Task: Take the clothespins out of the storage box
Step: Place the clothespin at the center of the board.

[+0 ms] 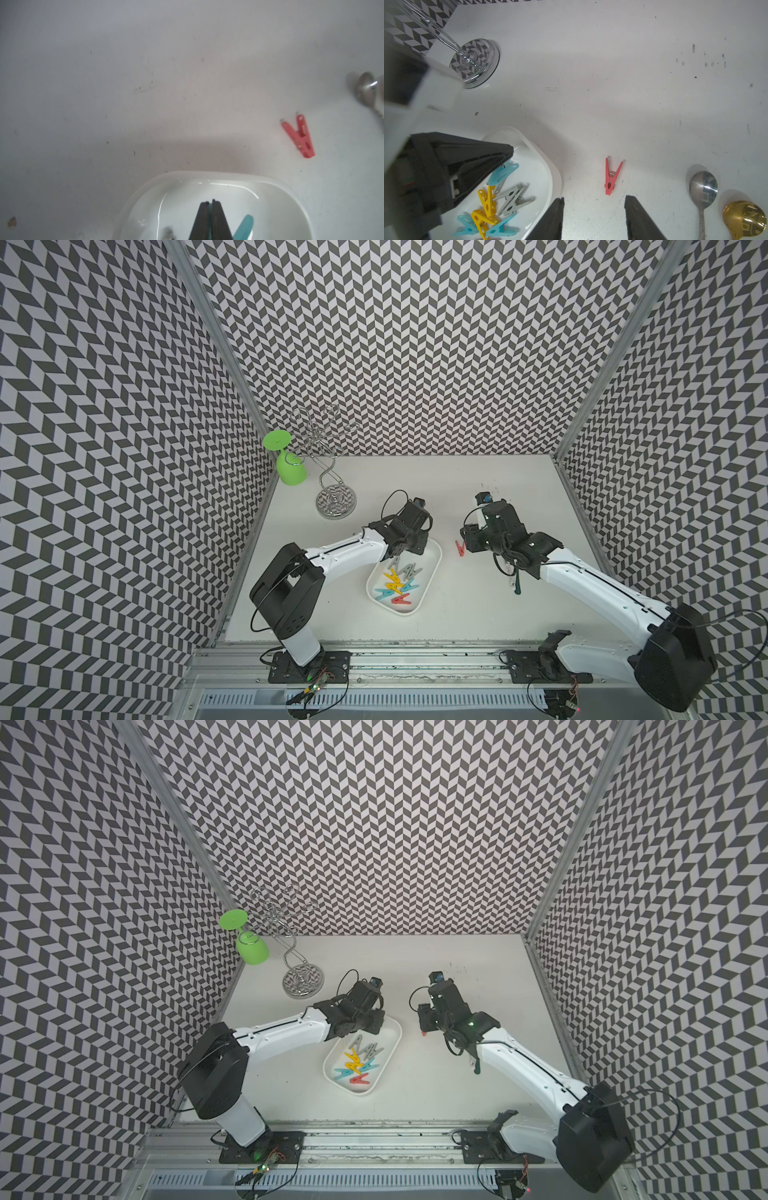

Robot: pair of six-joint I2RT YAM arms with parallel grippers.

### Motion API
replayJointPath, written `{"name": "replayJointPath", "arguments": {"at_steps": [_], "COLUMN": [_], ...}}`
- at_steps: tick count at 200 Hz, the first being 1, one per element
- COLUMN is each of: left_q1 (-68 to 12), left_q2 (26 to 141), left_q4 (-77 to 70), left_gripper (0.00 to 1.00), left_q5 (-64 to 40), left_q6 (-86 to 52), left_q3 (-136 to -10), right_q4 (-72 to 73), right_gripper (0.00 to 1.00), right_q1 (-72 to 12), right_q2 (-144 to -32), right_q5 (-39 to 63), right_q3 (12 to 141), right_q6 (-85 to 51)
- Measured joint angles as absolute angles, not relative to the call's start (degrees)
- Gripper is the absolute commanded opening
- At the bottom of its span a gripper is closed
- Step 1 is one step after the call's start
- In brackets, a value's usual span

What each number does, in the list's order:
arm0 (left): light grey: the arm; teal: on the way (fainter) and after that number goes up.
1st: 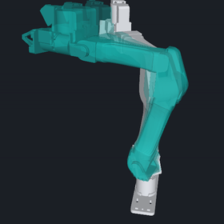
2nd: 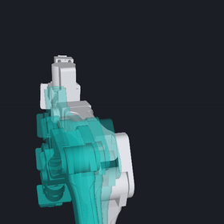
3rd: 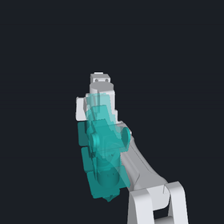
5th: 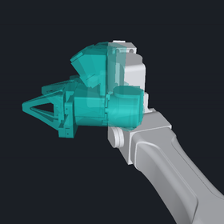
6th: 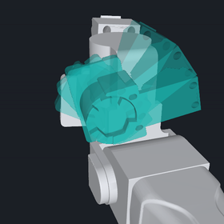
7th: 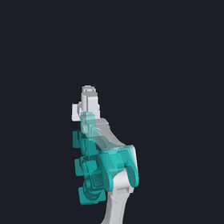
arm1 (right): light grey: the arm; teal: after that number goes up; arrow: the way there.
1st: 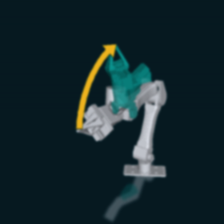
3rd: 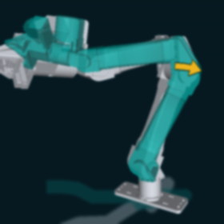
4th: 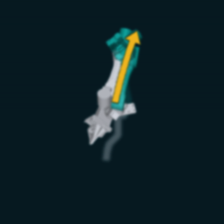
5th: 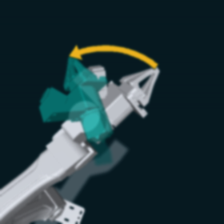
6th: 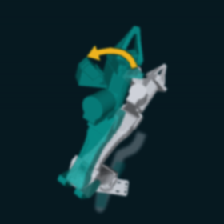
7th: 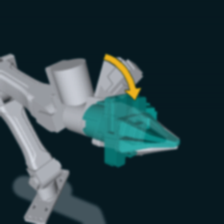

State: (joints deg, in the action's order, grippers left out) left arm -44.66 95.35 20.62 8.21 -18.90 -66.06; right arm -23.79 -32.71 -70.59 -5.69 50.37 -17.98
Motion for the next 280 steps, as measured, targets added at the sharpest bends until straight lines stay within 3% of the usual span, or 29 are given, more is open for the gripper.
{"name": "replayJointPath", "arguments": {"at_steps": [46,139,189,231,280], "left_q1": [-44.64,-42.0,-40.47,-40.49,-40.47], "left_q2": [97.56,120.42,122.13,122.15,119.61], "left_q4": [19.84,20.69,21.65,22.0,22.33], "left_gripper": [0.0,0.0,0.09,0.25,0.3], "left_q5": [7.79,3.95,2.5,1.3,-0.43], "left_q6": [-17.56,-15.66,-15.53,-15.05,-14.76], "left_q3": [-76.77,-91.77,-93.47,-93.78,-91.81], "right_q4": [-22.68,-21.45,-20.97,-20.99,-21.02], "right_gripper": [0.5,0.52,0.59,0.66,0.63], "right_q1": [-32.71,-32.71,-32.69,-32.69,-32.69], "right_q2": [-70.28,-65.67,-65.52,-65.21,-64.9], "right_q5": [-3.97,-2.48,-1.65,-1.08,3.18], "right_q3": [48.18,45.71,45.15,45.15,45.15], "right_q6": [-17.98,-18.0,-17.96,-17.45,-15.57]}}
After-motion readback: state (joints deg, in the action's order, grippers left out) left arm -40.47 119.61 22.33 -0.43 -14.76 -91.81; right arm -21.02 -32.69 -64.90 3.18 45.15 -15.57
